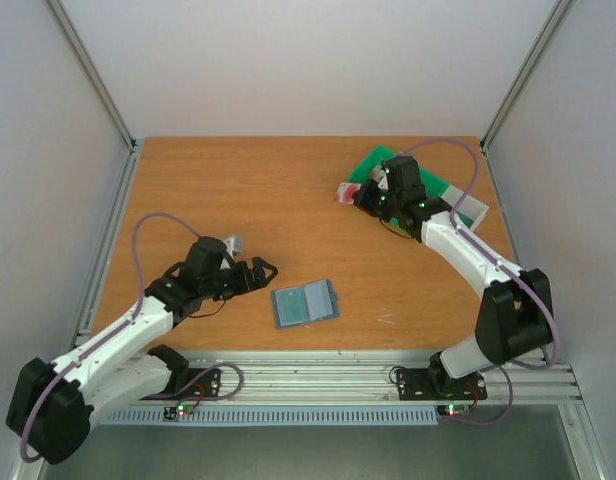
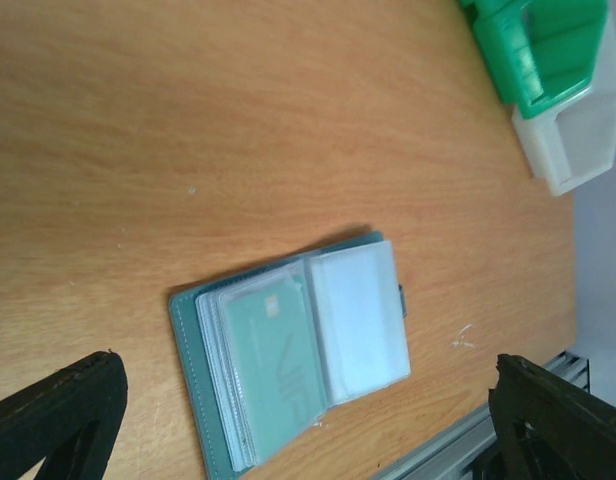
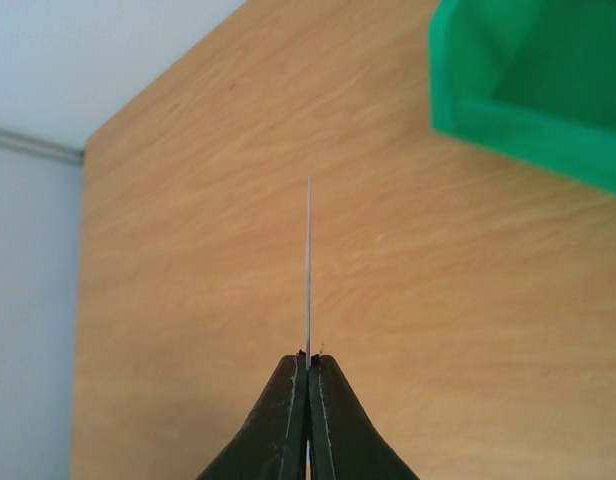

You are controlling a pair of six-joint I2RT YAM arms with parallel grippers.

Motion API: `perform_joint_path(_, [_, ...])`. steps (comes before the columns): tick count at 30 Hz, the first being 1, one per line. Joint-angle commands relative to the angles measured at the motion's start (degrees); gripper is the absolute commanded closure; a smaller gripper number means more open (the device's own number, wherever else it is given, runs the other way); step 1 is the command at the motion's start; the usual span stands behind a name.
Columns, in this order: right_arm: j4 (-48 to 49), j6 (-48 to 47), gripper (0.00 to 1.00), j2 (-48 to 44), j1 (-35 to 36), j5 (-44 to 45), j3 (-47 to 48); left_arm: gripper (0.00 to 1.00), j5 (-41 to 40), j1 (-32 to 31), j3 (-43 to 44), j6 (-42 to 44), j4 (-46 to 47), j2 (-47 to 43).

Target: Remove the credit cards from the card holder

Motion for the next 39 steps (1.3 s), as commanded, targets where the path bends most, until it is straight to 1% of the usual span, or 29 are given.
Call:
perform_joint_path(1, [-4.67, -4.24, 0.99, 5.3, -3.44, 7.59, 6.94, 0.01, 4.99, -0.04, 0.7, 2.24, 4.05, 4.37])
perform_joint_path(4, [-4.0, -4.67, 0.99, 8.31, -5.44, 9.94, 8.97, 0.01, 6.28, -0.09, 1.21, 2.59, 4.41, 6.55])
perform_joint_path(7, [-5.83, -5.45, 0.99, 11.79, -7.17, 12.68, 12.59, 0.01, 7.56, -0.03, 1.7, 2.44, 4.6, 8.28])
perform_joint_path(11, [-6.99, -5.59, 0.99, 16.19, -9.78, 13.36, 16.35, 0.0, 7.95, -0.04, 1.41, 2.13, 5.23, 9.03])
perform_joint_path(17, [-8.38, -6.1, 0.99, 20.97, -12.44, 12.46, 20.85, 0.01, 7.18, -0.04, 0.74, 1.74, 5.47, 8.75])
perform_joint_path(23, [-8.42, -5.23, 0.99, 25.12, -14.25, 8.96, 23.98, 0.01, 7.37, -0.05, 1.14, 1.73, 5.34, 9.1])
perform_joint_path(26, [-7.95, -4.96, 0.99, 26.85, -14.53, 7.4, 25.66, 0.01, 7.23, -0.04, 0.76, 1.47, 5.63, 8.93])
perform_joint_path(31, [-8.28, -4.36, 0.99, 29.45, -14.82, 7.21, 28.92, 0.01, 7.32, -0.04, -0.2, 0.13, 7.46, 8.58])
perform_joint_path(39, [-9.67, -3.91, 0.99, 33.93, -15.19, 6.99, 34.96, 0.01, 7.97, -0.04, 0.41, 0.58, 5.88, 8.59])
